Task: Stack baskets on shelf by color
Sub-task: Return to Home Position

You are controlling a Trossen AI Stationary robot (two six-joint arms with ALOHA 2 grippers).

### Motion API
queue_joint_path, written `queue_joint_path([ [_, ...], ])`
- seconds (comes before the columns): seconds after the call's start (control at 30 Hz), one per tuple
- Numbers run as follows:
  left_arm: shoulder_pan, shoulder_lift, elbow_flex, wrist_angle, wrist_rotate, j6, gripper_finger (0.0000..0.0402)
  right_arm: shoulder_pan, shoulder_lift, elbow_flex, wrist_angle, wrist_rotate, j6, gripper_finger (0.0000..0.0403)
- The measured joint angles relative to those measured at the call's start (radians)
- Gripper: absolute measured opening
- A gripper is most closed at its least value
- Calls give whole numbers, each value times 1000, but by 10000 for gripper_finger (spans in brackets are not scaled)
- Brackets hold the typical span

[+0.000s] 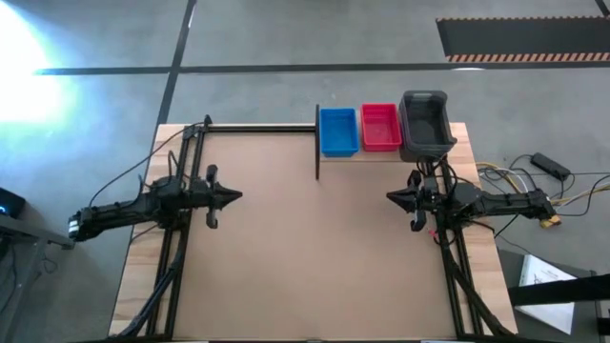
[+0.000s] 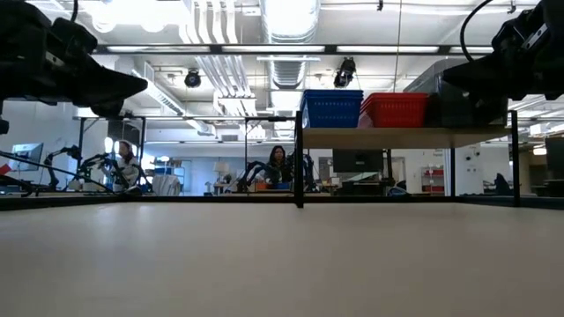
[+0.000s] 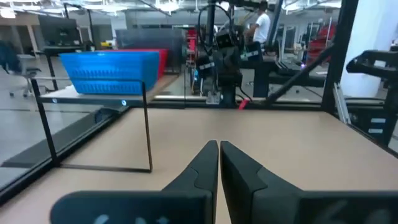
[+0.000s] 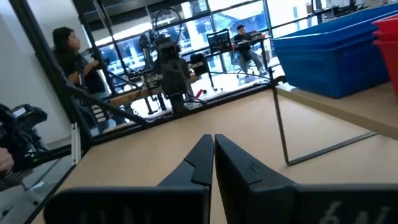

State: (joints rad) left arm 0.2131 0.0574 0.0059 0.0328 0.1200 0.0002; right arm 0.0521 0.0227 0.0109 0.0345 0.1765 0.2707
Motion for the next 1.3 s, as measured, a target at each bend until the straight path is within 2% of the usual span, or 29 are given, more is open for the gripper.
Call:
queue_joint_path([
  [0.07,0,-7,0,-2,-8,0,0,0,0,0,0,7,-1,9],
  [0.37,-24,-29,-1,-9,-191,-18,0,0,28,0,-3,11,-5,9],
  [0.73,-53,-28,-2,-13,-200,-19,0,-5,37,0,14,171,-11,9],
  [1.03,-54,-26,-2,-17,-190,-46,0,-75,31,0,13,165,-57,9],
  [1.13,-54,-20,-2,-19,-182,-46,0,-83,31,0,5,83,-79,9],
  [1.23,-54,-6,-2,-19,-182,-43,0,-85,31,0,-17,-106,-82,9],
  [1.3,-54,5,-2,-19,-182,-43,0,-85,31,0,-25,-183,-85,9],
])
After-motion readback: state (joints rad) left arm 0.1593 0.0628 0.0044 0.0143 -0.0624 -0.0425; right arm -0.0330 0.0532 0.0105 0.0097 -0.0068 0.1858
